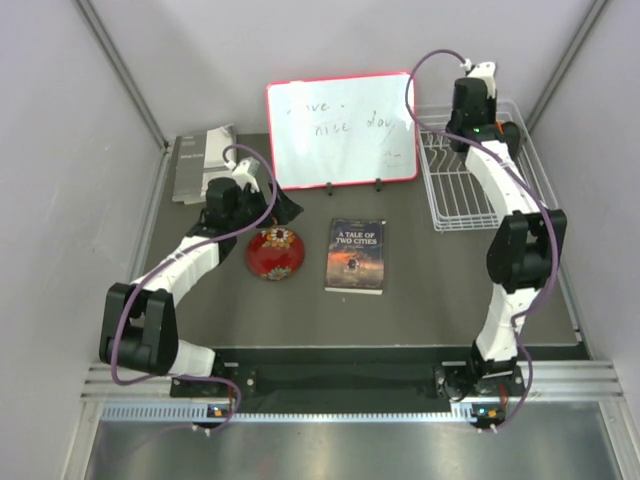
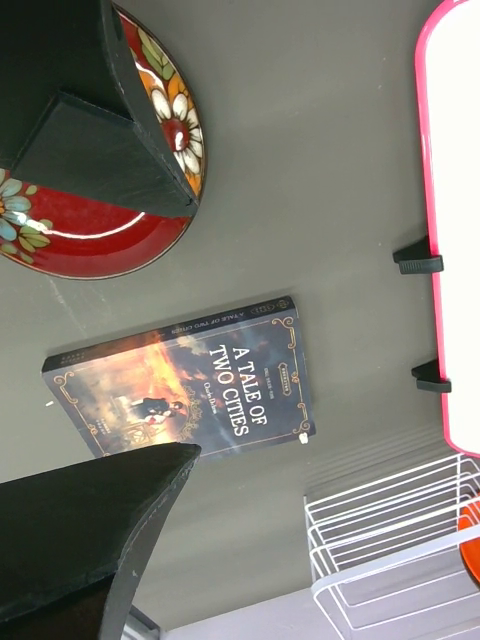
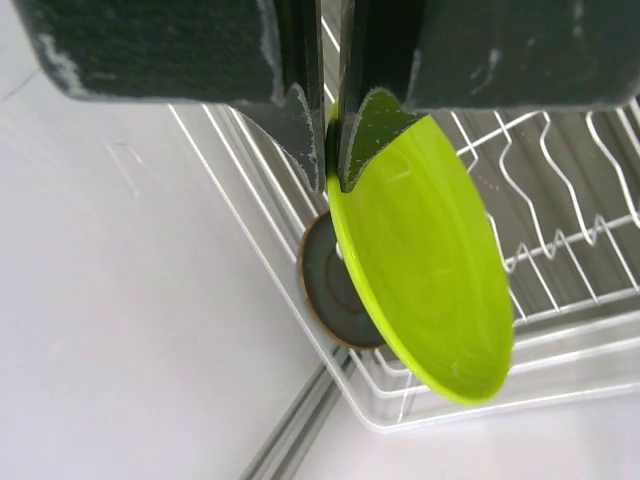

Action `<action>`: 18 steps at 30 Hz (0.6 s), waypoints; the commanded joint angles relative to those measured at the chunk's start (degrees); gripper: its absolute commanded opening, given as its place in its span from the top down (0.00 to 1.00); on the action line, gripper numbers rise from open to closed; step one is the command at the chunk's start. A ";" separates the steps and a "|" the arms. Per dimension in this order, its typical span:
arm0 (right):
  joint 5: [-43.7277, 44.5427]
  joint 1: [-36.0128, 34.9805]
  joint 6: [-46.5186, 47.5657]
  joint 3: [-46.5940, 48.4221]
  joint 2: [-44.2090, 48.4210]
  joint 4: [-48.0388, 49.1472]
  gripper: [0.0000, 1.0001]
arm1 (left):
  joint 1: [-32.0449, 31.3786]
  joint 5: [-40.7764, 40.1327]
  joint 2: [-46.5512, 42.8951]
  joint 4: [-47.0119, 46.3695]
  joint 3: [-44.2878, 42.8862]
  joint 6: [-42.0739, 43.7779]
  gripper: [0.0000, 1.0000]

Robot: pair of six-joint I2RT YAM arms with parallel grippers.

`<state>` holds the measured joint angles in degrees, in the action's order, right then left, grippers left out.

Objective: Unload the plates from the dish rack

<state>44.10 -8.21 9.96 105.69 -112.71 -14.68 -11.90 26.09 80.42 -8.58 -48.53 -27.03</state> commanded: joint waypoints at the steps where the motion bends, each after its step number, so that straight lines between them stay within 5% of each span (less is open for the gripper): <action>1: 1.87 -1.28 -0.72 -3.19 8.88 3.08 1.00 | -0.23 1.16 0.52 -2.23 -1.39 -0.13 0.01; 5: -1.63 -1.99 -4.67 -6.19 14.78 -2.00 1.00 | -0.14 4.58 1.75 -4.60 -1.74 -1.62 0.01; 18: -46.34 -2.25 -27.17 -28.77 36.06 -4.05 1.00 | -0.75 15.75 5.71 -22.79 -0.69 -14.97 0.01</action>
<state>14.90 -9.63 -8.97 81.23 -80.53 -21.87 -12.10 37.39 85.17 -20.75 -48.56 -36.34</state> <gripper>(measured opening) 0.026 0.987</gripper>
